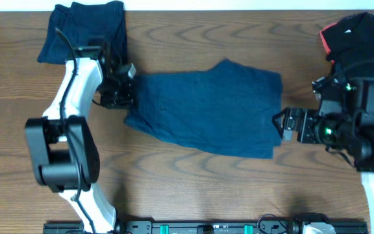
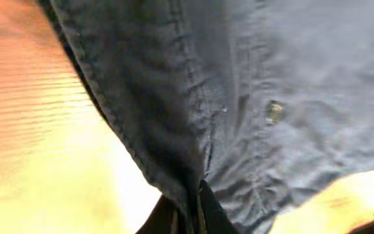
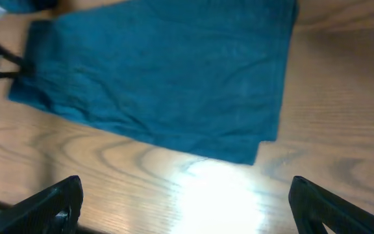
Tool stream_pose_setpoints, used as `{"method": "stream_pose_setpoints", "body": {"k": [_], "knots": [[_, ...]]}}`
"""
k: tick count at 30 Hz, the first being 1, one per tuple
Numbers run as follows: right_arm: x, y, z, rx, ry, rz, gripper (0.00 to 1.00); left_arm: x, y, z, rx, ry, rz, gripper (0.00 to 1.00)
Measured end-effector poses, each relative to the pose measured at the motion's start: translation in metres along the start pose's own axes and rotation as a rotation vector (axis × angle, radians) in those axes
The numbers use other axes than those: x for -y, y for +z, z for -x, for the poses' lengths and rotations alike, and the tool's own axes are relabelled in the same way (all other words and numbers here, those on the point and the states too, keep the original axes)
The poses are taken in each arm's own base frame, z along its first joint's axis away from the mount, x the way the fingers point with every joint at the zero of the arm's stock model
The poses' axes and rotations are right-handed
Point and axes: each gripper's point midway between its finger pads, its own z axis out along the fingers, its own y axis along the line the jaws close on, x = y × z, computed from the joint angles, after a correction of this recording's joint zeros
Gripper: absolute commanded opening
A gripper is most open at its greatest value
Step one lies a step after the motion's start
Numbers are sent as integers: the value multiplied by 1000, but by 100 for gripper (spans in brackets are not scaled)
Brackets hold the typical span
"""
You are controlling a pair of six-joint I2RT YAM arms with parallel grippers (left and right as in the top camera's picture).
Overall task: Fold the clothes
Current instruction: 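Grip the shorts' left edge with the left gripper, right gripper repositions, then lift the shorts' left half with the left gripper and fold it rightward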
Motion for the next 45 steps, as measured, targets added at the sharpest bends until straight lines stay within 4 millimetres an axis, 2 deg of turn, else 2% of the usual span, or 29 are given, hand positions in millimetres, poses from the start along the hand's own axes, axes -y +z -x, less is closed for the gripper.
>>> {"method": "stream_pose_setpoints", "body": {"k": [4,8,14,21,27,32,35,41,45], "knots": [[11,39,5,-44,22,0,87,18,-38,0,64,60,55,6],[18,84,1,-117,58,40,82,34,-62,-4,111,109,82,6],[26,146,-17,-228,104,102,76,52,-76,-12,145,164,100,6],[20,201,-38,-342,112,134,75,94,-87,-20,203,280,82,6],[19,225,-56,-416,127,115,74,129,-79,-25,213,363,61,6],[27,237,-68,-461,146,75,74,155,-73,-28,224,408,40,6],[28,239,-69,-468,151,68,75,165,-73,-28,240,419,29,6],[30,239,-70,-470,152,61,75,183,-83,-11,330,381,-21,6],[30,239,-70,-469,153,60,78,207,-90,-5,373,394,-140,6]]}}
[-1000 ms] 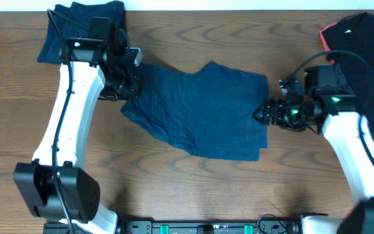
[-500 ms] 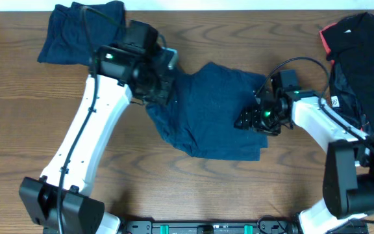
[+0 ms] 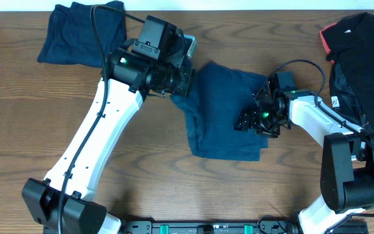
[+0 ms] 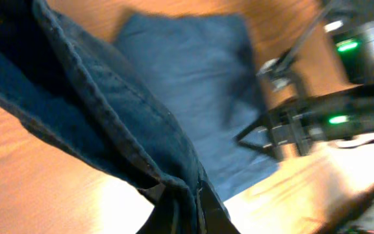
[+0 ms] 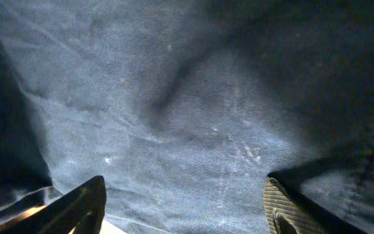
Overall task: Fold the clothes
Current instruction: 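Lift the shorts' left half with the left gripper and fold it rightward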
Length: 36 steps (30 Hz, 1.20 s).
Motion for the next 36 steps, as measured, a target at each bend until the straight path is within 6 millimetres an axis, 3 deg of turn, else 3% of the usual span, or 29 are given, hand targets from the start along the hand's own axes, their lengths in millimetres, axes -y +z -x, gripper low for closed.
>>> {"method": "stream_pose_setpoints", "body": {"k": [13,22,26,31,36], "knots": [[-1,0,1,4,19,2,83,51,7,-8,-26,68,-138,6],[-4,-2,2,0,29,17,91,70,24,-15,-52,122,-139,6],[5,-8,-2,-30,53,-41,95,74,37,-20,-84,129,-141,6],[13,-42,12,-22,91,-104,99,75,44,-19,-85,135,-143,6],[19,-107,45,110,112,-159,96,74,44,-18,-81,136,-139,6]]}}
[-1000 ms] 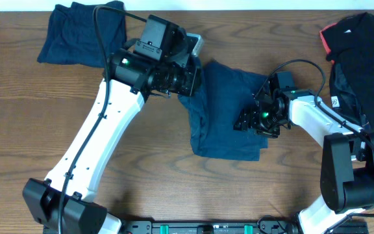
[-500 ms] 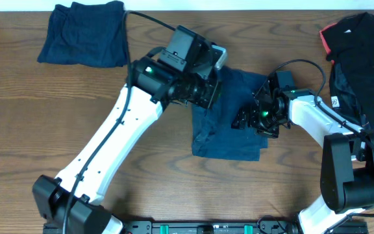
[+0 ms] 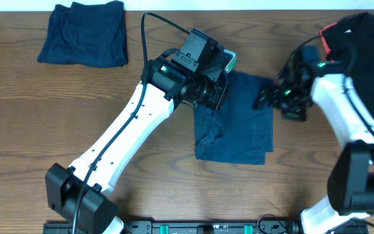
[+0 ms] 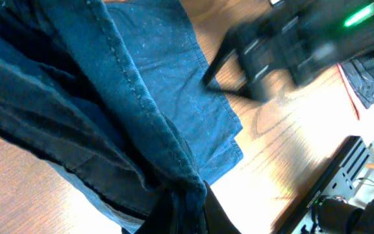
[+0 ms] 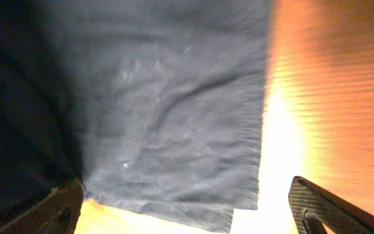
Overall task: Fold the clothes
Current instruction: 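Lift the shorts' left half with the left gripper and fold it rightward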
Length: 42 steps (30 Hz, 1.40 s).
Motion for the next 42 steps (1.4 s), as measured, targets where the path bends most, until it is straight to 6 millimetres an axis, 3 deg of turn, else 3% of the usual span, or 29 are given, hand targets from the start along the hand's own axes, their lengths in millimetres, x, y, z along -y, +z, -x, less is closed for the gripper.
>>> {"method": "stream_pose_setpoints", "body": {"k": [4,7,10,17,30,36,42], "knots": [[27,-31,14,70,44,-48,94,-1,0,0,-1,-1,6,6],[49,-33,10,53,77,-83,93,-9,-2,-6,-22,-11,58,6],[58,-30,5,38,83,-100,93,-25,-8,-17,-65,-28,157,6],[59,-24,0,22,67,-105,93,-48,-32,-20,-89,-33,310,6],[55,-22,-2,12,50,-106,95,-51,-80,2,-30,16,414,6],[55,-22,-2,11,50,-106,94,-48,-74,0,-46,18,395,6],[55,-22,-1,16,49,-105,95,-35,-42,-1,-95,46,344,6]]}}
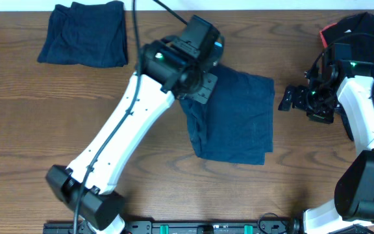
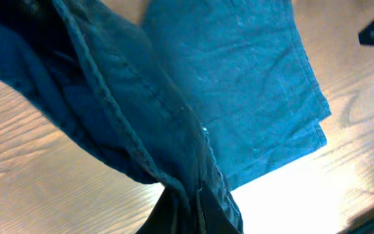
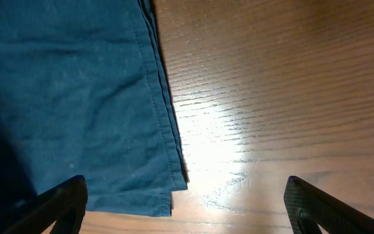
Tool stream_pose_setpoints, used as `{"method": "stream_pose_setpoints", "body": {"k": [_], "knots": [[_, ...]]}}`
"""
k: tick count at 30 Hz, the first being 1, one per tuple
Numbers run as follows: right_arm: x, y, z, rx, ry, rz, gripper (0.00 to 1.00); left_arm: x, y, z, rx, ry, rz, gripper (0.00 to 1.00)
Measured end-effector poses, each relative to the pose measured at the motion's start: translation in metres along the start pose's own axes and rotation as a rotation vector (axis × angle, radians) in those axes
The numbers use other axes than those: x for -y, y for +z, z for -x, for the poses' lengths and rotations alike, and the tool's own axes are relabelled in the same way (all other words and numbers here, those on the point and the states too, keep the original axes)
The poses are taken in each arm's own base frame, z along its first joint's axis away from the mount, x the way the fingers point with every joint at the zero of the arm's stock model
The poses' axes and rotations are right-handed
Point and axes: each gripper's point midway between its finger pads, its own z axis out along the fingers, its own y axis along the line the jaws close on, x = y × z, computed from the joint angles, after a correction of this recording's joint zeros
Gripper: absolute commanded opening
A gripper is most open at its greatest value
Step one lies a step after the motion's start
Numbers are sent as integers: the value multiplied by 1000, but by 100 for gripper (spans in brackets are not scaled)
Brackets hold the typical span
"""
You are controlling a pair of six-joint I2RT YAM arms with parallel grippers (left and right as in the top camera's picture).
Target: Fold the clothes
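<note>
A blue garment (image 1: 239,120) lies doubled over on the wooden table, its folded stack also showing in the left wrist view as blue garment (image 2: 252,84). My left gripper (image 1: 199,83) hangs over the garment's upper left part and is shut on a bunched hem; the left gripper (image 2: 190,205) shows cloth pinched between its fingers. My right gripper (image 1: 289,99) stands open just right of the garment, over bare wood. In the right wrist view the right gripper (image 3: 187,205) holds nothing, and the garment's hemmed edge (image 3: 161,97) lies ahead on the left.
A folded dark navy garment (image 1: 83,32) sits at the back left. A black and red heap of clothes (image 1: 359,32) lies at the back right, behind the right arm. A black rail (image 1: 206,227) runs along the front edge.
My right gripper has moved right, off the garment's right edge onto bare table. The left gripper, still shut on the hem, has shifted a little to the left and back.
The blue garment first lay spread wide, my left gripper shut on its left edge and the right gripper open beside its right edge. Then the left edge was over the middle with the right gripper on the cloth. Then it lay doubled; now the right gripper is clear.
</note>
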Motion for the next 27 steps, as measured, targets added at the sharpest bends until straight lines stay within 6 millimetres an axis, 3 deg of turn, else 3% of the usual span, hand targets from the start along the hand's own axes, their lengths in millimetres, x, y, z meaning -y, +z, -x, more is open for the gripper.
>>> {"method": "stream_pose_setpoints", "body": {"k": [4,11,15,24,27], "knots": [[3,0,4,17,-1,-19,95,23,13,4,-2,47,-31,6],[16,-2,7,27,23,-48,95,70,14,13,57,130,-112,6],[23,-3,6,24,42,-56,95,87,23,16,61,154,-151,7],[25,-3,4,12,47,-61,95,98,94,14,-38,142,-169,6],[27,-3,4,12,53,-61,95,102,109,12,-64,132,-185,7]]}}
